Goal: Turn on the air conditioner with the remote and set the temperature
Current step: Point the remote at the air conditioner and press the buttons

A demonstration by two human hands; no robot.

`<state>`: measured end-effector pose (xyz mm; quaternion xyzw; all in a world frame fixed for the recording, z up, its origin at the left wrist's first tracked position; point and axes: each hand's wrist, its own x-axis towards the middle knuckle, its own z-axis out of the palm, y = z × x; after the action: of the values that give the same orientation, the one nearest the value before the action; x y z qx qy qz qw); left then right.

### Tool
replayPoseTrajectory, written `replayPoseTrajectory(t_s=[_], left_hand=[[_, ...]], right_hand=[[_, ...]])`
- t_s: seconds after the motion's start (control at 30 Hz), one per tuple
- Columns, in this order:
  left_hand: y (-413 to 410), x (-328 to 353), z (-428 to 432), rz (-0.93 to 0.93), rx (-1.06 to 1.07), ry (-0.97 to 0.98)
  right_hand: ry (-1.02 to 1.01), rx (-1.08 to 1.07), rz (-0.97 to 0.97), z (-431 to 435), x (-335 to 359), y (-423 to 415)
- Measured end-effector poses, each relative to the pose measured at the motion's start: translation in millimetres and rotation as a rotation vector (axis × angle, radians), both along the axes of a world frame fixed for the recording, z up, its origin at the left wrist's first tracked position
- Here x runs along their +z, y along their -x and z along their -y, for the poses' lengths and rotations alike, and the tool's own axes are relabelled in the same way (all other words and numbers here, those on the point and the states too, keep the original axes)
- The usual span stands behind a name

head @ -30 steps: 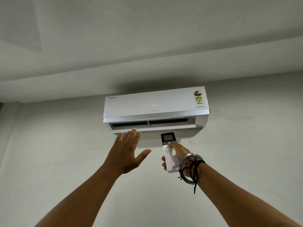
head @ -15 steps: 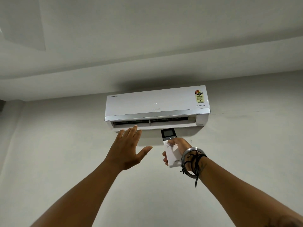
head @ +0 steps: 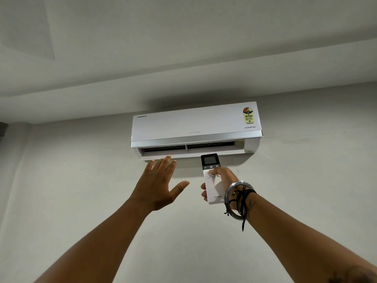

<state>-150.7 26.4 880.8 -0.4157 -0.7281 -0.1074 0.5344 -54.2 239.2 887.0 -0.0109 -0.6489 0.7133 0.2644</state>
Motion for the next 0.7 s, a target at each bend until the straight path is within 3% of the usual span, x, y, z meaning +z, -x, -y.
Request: replayPoseTrajectory(t_s=[0.7], left_hand=[[-0.9,-7.8,-2.6,0.033,0.015,0.001]], right_hand=[[-0.042,-0.047,0.004,4.8,2.3,-6.8]])
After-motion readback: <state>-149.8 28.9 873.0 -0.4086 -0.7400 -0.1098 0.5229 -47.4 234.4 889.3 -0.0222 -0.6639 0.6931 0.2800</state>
